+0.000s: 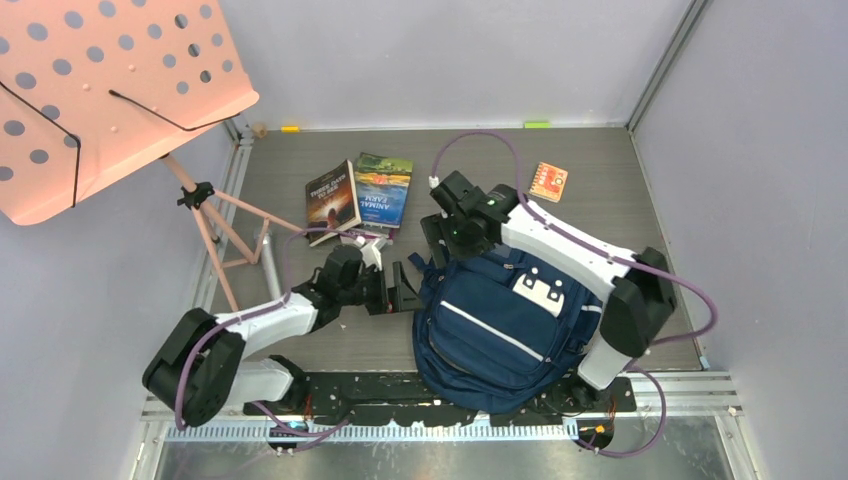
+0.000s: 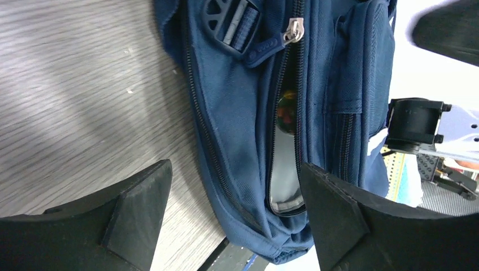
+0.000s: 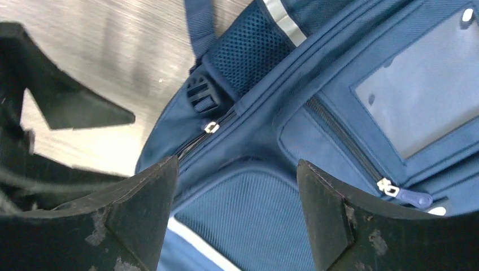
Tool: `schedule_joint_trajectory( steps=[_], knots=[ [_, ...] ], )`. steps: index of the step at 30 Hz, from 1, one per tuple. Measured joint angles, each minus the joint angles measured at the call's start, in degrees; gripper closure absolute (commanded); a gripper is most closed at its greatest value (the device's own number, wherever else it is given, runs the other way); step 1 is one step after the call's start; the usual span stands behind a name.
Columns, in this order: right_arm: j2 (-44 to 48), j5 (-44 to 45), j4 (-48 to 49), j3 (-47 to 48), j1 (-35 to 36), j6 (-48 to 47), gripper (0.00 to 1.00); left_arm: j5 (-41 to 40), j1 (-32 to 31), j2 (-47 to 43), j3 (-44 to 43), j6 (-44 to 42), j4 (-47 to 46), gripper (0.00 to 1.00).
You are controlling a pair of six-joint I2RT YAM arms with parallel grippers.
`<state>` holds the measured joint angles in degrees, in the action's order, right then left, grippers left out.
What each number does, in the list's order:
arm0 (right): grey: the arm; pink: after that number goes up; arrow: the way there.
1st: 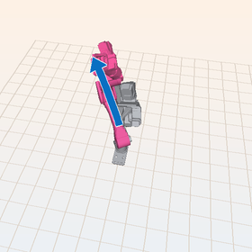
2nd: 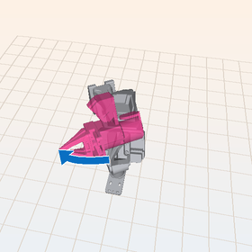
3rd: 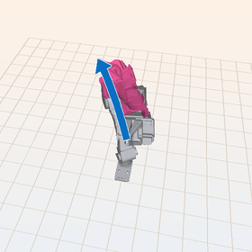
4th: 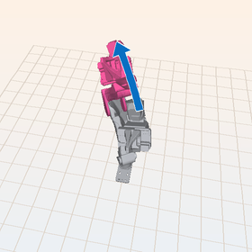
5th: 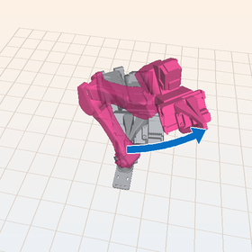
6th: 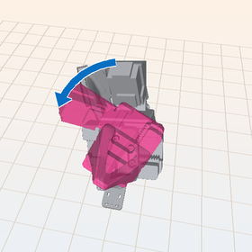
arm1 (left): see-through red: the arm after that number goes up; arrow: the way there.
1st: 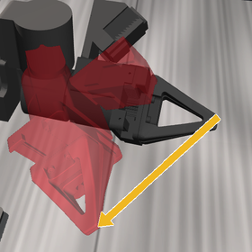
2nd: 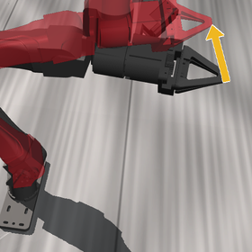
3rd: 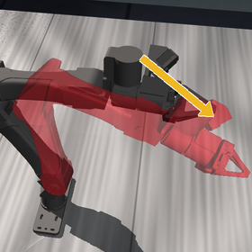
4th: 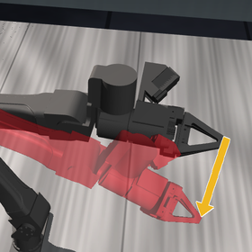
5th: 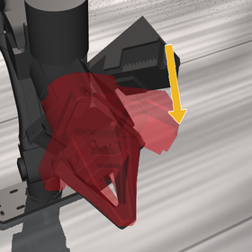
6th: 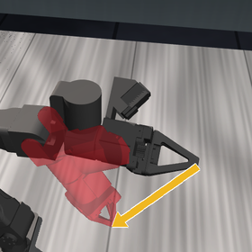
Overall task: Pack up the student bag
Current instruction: Zip the student bag at the center of the board.
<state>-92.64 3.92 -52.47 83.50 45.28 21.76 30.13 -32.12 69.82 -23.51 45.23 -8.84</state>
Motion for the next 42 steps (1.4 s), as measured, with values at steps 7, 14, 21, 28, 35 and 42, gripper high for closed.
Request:
schedule_joint_trajectory(
  steps=[7,14,21,28,35,42],
  knots=[
    [-6.9,-0.9,1.4,0.3,0.5,-4.1,0.33,-1.2,-4.0,6.3,0.1,4.0,-6.2,0.43],
    [-14.0,-5.7,2.3,6.3,0.2,-13.4,0.45,-1.8,-4.3,10.8,1.5,7.2,-11.8,0.67],
    [-21.7,-11.0,-1.5,11.5,0.1,-19.8,0.52,-1.3,-4.3,13.5,2.6,9.9,-16.7,0.81],
    [-23.2,-14.8,-5.2,11.8,0.0,-22.9,0.47,-1.1,-4.3,13.8,4.2,11.8,-20.0,0.93],
    [-23.5,-18.1,-6.5,11.8,0.1,-26.0,0.46,-1.2,-4.3,12.6,4.2,11.4,-19.1,0.95],
    [-24.3,-19.8,-6.8,11.2,1.4,-28.0,0.53,-2.0,-4.3,8.7,4.1,10.6,-14.8,0.95]
  ],
)
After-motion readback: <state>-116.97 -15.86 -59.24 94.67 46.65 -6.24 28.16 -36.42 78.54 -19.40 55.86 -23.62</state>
